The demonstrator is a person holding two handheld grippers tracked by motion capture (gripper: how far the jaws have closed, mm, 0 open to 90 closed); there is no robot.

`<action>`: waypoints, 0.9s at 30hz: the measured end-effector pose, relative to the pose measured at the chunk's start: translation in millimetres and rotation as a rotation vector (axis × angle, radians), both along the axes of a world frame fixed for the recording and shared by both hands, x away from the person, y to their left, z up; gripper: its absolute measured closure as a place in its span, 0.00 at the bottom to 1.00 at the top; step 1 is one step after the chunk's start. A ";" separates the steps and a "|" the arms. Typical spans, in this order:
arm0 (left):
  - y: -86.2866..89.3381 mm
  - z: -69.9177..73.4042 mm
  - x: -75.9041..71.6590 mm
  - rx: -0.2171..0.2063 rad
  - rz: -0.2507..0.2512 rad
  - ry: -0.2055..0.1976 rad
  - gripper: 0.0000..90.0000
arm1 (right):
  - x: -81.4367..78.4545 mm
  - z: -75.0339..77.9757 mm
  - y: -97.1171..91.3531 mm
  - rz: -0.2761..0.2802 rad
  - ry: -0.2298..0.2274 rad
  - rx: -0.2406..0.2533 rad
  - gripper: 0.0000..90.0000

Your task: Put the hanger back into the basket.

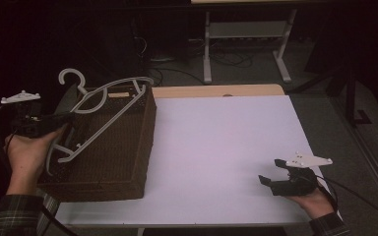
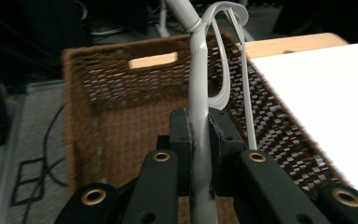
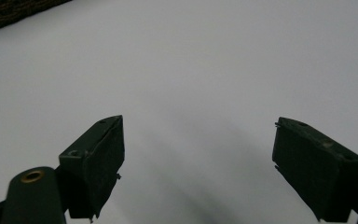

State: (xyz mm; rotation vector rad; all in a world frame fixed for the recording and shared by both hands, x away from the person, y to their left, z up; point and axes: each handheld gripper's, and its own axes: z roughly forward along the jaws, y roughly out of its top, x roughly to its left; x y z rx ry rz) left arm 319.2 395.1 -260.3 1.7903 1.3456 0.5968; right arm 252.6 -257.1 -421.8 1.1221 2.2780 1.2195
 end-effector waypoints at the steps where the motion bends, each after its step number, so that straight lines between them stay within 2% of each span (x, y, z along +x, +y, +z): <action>1: 4.3 -1.7 -1.3 0.000 0.010 0.000 0.91 | 0.1 -0.2 0.0 -0.001 0.002 0.000 0.18; 5: 15.8 -11.2 -5.3 0.004 0.028 0.016 0.91 | 0.6 -0.7 0.0 -0.001 0.002 -0.001 0.18; 9: 19.0 -19.2 -6.5 -0.001 0.033 0.029 0.91 | 0.7 -0.8 0.4 -0.002 0.004 -0.003 0.18; 14: 17.2 -27.5 -4.8 0.005 0.025 0.054 0.91 | 0.9 -1.2 0.7 -0.003 0.007 -0.003 0.18; 27: 6.4 -50.4 9.2 0.063 -0.018 0.129 0.91 | 1.0 -1.1 -0.1 -0.003 0.004 -0.003 0.18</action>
